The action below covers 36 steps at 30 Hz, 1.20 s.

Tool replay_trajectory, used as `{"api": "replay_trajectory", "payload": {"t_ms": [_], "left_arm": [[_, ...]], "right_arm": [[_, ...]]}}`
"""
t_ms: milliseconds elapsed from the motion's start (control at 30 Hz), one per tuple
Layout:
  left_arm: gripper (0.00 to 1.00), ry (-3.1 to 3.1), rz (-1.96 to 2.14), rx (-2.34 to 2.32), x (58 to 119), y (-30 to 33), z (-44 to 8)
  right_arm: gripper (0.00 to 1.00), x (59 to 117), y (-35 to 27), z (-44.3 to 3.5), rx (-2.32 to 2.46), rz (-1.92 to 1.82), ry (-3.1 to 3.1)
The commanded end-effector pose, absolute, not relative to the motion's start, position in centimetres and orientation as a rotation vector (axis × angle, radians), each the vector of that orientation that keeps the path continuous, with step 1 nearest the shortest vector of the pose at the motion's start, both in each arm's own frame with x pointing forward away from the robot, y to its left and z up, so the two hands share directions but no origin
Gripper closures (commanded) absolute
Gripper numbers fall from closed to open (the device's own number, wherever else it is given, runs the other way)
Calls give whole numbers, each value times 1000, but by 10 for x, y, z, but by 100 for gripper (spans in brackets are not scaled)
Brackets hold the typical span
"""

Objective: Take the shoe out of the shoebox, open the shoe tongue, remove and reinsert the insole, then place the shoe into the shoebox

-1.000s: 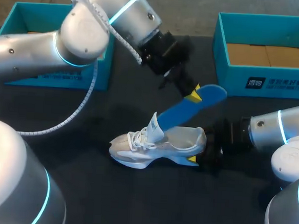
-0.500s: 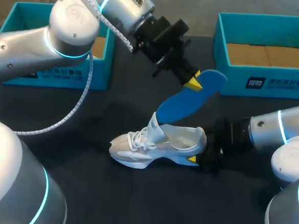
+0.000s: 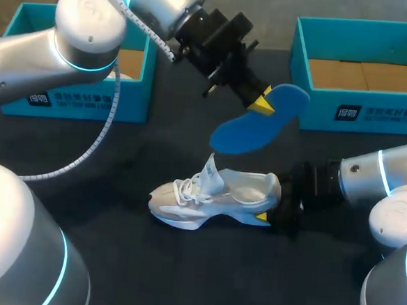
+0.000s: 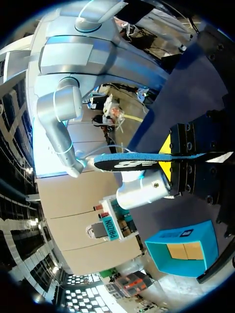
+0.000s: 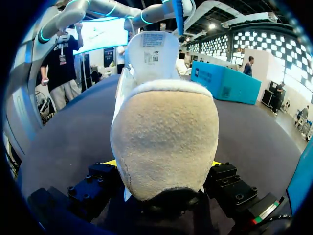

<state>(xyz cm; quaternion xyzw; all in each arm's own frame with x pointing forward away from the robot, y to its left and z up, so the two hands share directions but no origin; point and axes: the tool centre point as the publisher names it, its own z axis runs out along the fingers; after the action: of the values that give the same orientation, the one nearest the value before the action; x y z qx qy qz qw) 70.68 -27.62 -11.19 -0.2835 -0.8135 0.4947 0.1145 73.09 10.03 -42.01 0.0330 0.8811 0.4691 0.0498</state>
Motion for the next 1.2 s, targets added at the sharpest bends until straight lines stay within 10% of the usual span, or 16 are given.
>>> {"api": "replay_trajectory", "payload": {"t_ms": [33,1200], "left_arm": [[100,-2385,1451,-832,707,-276,-112],[100,-1901,1864,-253,649,-261,-36]], "right_arm": [[100,732,103,-421,103,1420,2688],[100,732,103,-421,103,1420,2688]]}}
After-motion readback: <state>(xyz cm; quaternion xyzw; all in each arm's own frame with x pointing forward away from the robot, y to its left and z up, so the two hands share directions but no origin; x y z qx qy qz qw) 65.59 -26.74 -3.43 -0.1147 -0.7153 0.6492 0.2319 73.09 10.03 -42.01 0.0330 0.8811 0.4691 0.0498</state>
